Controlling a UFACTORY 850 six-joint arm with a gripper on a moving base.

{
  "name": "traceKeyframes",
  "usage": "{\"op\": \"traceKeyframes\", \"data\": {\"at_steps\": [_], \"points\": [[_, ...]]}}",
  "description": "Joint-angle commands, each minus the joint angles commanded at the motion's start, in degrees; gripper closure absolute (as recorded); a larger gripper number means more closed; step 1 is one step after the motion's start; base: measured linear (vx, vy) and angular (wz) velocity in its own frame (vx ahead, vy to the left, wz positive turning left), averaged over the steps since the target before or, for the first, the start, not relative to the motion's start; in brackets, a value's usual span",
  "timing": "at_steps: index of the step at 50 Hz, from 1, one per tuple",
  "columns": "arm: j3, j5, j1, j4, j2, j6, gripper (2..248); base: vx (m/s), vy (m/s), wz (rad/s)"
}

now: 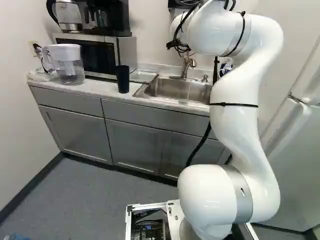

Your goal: Rinse the cup and place it in the tray

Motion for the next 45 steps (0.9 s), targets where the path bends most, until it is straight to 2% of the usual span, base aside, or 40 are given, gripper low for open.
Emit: {"op": "traceKeyframes", "data": {"at_steps": [24, 45], "points": [[4.85, -0.55, 2.37, 0.00, 3.90, 0.00, 3, 0.000, 0.000, 0.000], [11.00, -6.37, 3.72, 0.00, 8.97, 0.00, 3, 0.000, 0.000, 0.000]]}}
